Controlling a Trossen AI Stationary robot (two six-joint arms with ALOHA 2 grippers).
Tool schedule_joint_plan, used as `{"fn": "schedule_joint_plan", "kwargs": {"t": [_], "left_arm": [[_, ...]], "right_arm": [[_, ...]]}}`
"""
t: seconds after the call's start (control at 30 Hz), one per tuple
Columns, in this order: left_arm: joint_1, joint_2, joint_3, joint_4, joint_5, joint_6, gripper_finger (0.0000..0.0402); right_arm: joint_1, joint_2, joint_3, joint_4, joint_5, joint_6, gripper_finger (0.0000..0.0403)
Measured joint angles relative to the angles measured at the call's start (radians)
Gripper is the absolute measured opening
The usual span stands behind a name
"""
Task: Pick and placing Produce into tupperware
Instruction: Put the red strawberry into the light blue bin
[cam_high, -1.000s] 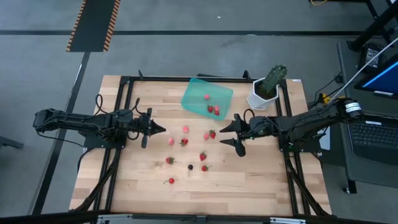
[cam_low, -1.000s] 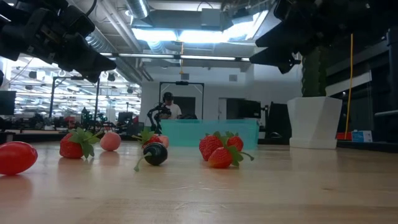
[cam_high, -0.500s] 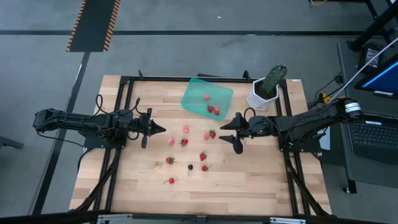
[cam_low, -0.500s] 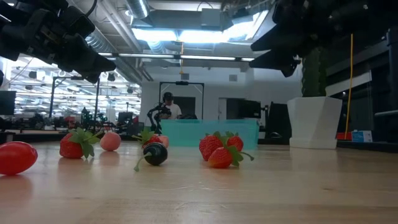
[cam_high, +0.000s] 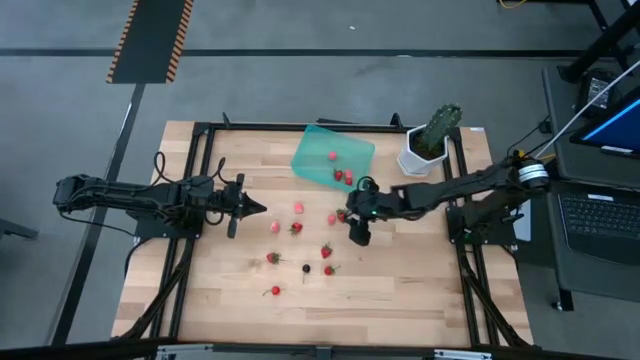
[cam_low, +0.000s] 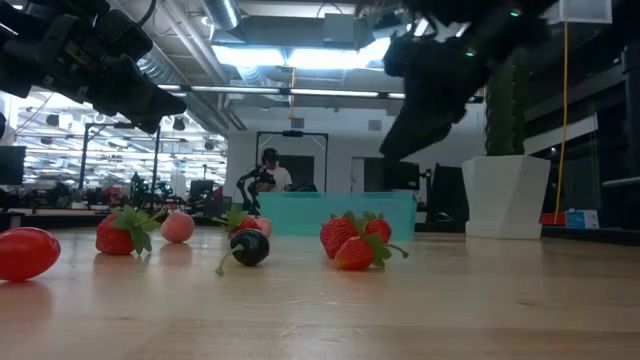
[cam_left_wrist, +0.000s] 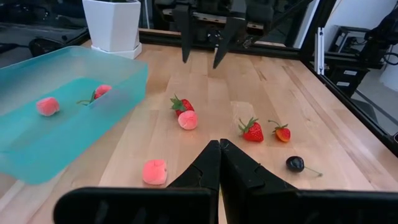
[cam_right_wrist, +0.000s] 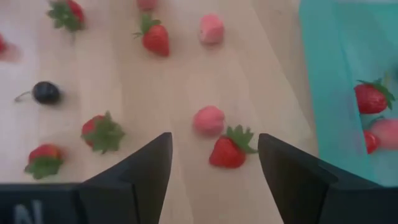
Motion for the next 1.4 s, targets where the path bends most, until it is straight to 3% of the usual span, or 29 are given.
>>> {"fn": "schedule_joint_plan", "kwargs": {"t": [0.37,0.47,0.9,1.4], "left_arm": [[0.000,0.000,0.000,-0.001,0.000,0.000,0.0000],[0.000,0.000,0.000,-0.001,0.000,0.000,0.0000],[0.000,0.000,0.000,-0.002,0.001,0.000,0.0000],[0.000,0.000,0.000,-0.004,0.001,0.000,0.0000]], "right_arm": [[-0.035,0.218,0.288,-0.356,0.001,0.077,0.0239],[-0.034,0.251,0.327,-0.380,0.000,0.078,0.0239],[-0.034,0.272,0.332,-0.388,-0.045,0.149,0.0239],[-0.070,0.369,0.331,-0.349,-0.035,0.102,0.0239]]}}
